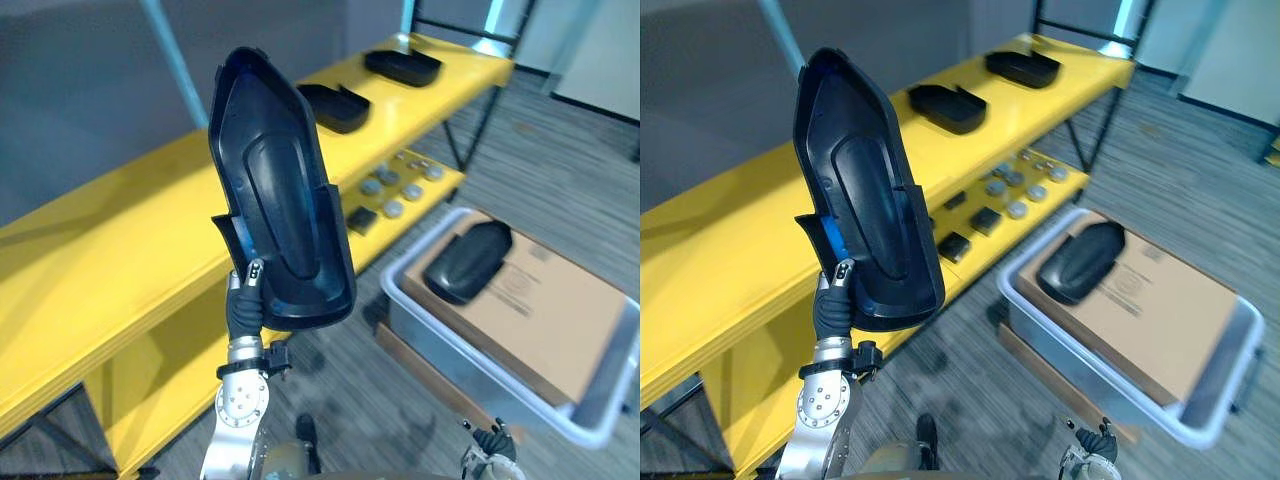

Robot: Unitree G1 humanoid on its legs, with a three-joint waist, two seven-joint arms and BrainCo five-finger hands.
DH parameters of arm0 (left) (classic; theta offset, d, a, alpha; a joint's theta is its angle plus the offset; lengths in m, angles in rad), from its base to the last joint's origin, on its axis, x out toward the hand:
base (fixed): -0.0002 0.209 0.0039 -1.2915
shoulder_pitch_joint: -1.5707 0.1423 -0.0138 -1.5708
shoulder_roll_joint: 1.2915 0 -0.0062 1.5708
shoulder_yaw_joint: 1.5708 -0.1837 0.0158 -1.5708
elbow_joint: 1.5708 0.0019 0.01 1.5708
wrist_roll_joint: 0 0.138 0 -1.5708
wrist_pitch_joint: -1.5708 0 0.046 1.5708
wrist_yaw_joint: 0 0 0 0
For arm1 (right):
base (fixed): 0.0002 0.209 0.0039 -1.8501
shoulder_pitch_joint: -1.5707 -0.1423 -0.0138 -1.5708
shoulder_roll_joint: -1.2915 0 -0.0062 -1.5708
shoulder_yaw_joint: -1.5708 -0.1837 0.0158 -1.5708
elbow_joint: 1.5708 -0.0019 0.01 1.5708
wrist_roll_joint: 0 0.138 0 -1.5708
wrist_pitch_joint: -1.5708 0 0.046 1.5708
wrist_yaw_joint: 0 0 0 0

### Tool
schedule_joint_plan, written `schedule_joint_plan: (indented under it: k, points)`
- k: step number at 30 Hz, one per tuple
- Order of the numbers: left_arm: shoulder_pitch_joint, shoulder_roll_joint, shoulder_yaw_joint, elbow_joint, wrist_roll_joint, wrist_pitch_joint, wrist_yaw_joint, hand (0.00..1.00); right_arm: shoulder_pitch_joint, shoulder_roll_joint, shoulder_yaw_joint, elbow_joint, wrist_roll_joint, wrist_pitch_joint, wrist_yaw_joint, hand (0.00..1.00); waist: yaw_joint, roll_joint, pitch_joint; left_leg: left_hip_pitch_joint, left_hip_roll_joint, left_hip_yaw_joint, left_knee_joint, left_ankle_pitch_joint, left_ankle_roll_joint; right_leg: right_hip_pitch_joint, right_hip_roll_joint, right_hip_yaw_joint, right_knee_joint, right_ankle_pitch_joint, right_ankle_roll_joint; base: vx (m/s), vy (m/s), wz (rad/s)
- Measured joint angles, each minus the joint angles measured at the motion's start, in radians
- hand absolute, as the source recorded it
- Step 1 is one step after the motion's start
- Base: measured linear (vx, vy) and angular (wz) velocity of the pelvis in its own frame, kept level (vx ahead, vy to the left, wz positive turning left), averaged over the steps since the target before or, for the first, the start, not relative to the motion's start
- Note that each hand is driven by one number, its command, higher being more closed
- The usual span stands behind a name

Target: Walk over and take plastic housings, then place them on the shelf

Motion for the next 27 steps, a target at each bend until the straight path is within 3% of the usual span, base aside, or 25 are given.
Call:
schedule_joint_plan:
  k: [2,3,4,5,6,8,13,15,16,17,18,19,22,27]
  points:
    - [-0.004,0.001,-0.005,0.000,-0.014,0.001,-0.013,1.00,-0.001,0.031,0.004,-0.004,-0.023,0.010,0.008,0.00,-0.001,-0.024,0.009,-0.008,-0.053,-0.051,0.086,-0.059,0.024,0.038,-0.068,0.011,0.091,0.001,-0.013,0.22,0.184,0.81]
    - [-0.004,0.002,-0.007,0.001,-0.017,0.002,-0.013,1.00,0.001,0.034,0.009,-0.008,-0.026,0.012,0.014,0.00,-0.001,-0.027,0.011,-0.005,-0.061,-0.063,0.111,-0.082,0.031,0.034,-0.089,0.048,0.143,0.000,-0.059,0.25,0.220,0.65]
    - [-0.005,0.003,-0.012,0.001,-0.018,0.003,-0.012,1.00,0.003,0.034,0.029,-0.027,-0.028,0.019,0.022,0.00,-0.003,-0.026,0.013,0.006,-0.062,-0.086,0.145,-0.122,0.040,-0.018,-0.119,0.184,0.275,0.024,-0.170,0.16,0.141,0.38]
    - [-0.007,0.009,-0.012,0.001,-0.017,0.002,-0.010,1.00,0.000,0.037,0.038,-0.028,-0.028,0.020,0.023,0.00,-0.003,-0.029,0.013,0.015,-0.060,-0.102,0.153,-0.143,0.037,-0.056,-0.114,0.288,0.333,0.007,-0.178,0.20,0.196,0.46]
    - [-0.010,0.026,-0.011,0.001,-0.017,0.002,-0.008,1.00,-0.009,0.048,0.055,-0.032,-0.028,0.021,0.023,0.00,-0.001,-0.042,0.007,0.041,-0.060,-0.130,0.151,-0.167,0.018,-0.142,-0.064,0.496,0.409,-0.049,-0.126,0.13,0.111,0.36]
    - [-0.012,0.031,-0.011,0.001,-0.017,0.002,-0.007,1.00,-0.018,0.049,0.080,-0.032,-0.028,0.021,0.023,0.00,-0.003,-0.046,0.008,0.083,-0.062,-0.160,0.124,-0.171,0.011,-0.219,-0.002,0.632,0.408,-0.097,-0.067,0.20,0.123,0.45]
    - [-0.072,0.030,-0.019,0.058,-0.016,-0.001,0.018,1.00,0.000,0.050,0.089,-0.027,-0.028,0.022,0.022,0.00,-0.023,-0.069,-0.004,0.136,-0.101,-0.267,0.100,-0.174,0.005,-0.338,0.116,0.816,0.160,-0.103,-0.045,0.17,0.000,0.80]
    - [-0.071,0.030,-0.031,0.067,-0.015,-0.002,0.021,1.00,0.016,0.050,0.118,-0.025,-0.028,0.024,0.023,0.00,-0.034,-0.094,-0.020,0.140,-0.140,-0.323,0.097,-0.184,-0.007,-0.346,0.111,0.825,0.088,-0.065,-0.053,0.16,-0.179,1.09]
    - [-0.067,0.028,-0.048,0.077,-0.015,-0.004,0.022,1.00,0.035,0.050,0.121,-0.019,-0.028,0.027,0.024,0.00,-0.025,-0.108,-0.030,0.144,-0.150,-0.349,0.098,-0.195,-0.023,-0.337,0.119,0.819,0.050,0.001,-0.072,0.19,-0.239,0.88]
    - [-0.067,0.026,-0.061,0.093,-0.015,-0.007,0.023,1.00,0.040,0.052,0.120,-0.019,-0.028,0.028,0.024,0.00,-0.026,-0.105,-0.038,0.144,-0.138,-0.382,0.099,-0.207,-0.040,-0.306,0.130,0.778,0.022,0.035,-0.061,0.20,-0.251,0.76]
    - [-0.065,0.028,-0.064,0.093,-0.015,-0.007,0.022,1.00,0.040,0.054,0.122,-0.019,-0.028,0.028,0.024,0.00,-0.026,-0.099,-0.039,0.141,-0.116,-0.375,0.096,-0.214,-0.053,-0.294,0.142,0.760,0.005,0.039,-0.066,0.17,-0.272,0.60]
    - [-0.067,0.027,-0.069,0.093,-0.015,-0.011,0.021,1.00,0.033,0.054,0.129,-0.022,-0.028,0.027,0.024,0.00,-0.027,-0.087,-0.041,0.129,-0.061,-0.328,0.088,-0.210,-0.071,-0.285,0.167,0.736,-0.025,0.048,-0.082,0.15,-0.274,0.30]
    - [-0.070,0.025,-0.103,0.116,-0.014,-0.012,0.009,1.00,0.027,0.053,0.123,-0.021,-0.028,0.025,0.023,0.00,-0.034,-0.081,-0.044,0.141,-0.028,-0.304,0.024,-0.160,-0.128,-0.264,0.186,0.688,-0.060,0.042,-0.096,0.15,-0.223,0.33]
    - [-0.070,0.024,-0.138,0.132,-0.005,-0.011,-0.003,1.00,0.033,0.053,0.116,-0.022,-0.028,0.018,0.023,0.00,-0.031,-0.083,-0.047,0.190,-0.007,-0.291,-0.039,-0.119,-0.133,-0.208,0.212,0.658,-0.115,0.052,-0.119,0.12,-0.102,0.21]
